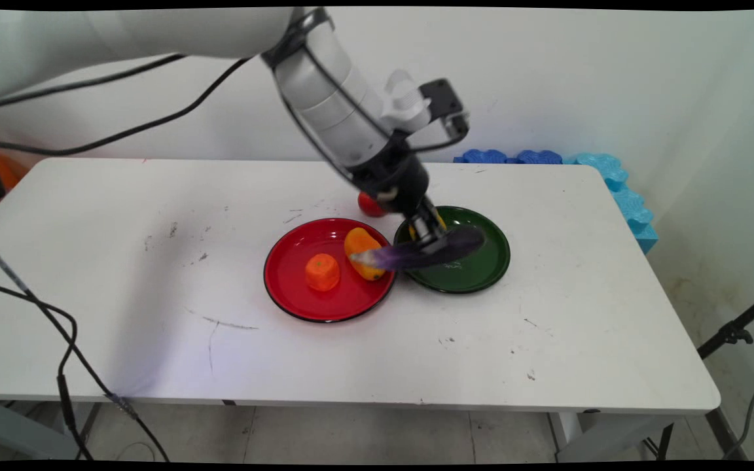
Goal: Place the picked object on the table
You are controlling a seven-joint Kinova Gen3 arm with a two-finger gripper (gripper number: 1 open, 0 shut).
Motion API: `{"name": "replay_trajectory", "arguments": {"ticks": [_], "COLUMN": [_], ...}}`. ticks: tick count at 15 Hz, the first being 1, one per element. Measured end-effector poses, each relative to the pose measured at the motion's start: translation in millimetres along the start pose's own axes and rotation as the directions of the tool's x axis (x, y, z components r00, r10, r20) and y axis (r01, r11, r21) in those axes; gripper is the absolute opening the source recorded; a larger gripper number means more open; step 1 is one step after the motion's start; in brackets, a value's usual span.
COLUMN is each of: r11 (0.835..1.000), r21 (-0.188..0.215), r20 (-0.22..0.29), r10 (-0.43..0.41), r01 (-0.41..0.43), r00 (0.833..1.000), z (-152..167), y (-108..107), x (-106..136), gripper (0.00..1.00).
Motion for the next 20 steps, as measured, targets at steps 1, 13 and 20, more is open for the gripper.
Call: {"name": "replay_trajectory", "arguments": {"ticks": [1,13,20], "r11": [1.000,0.997,0.995], "r21": [-0.009,-0.077,-0.099], "r20": [0.009,0.039,0.025], "r10": [0.005,0.031,0.021], "r01": [-0.005,-0.028,-0.019], "r00": [1.000,0.999,0.999], "z": [1,69,99], "y": [5,31,40], "x": [-7,-71,-83], "gripper": [0.00,0.00,0.00]}}
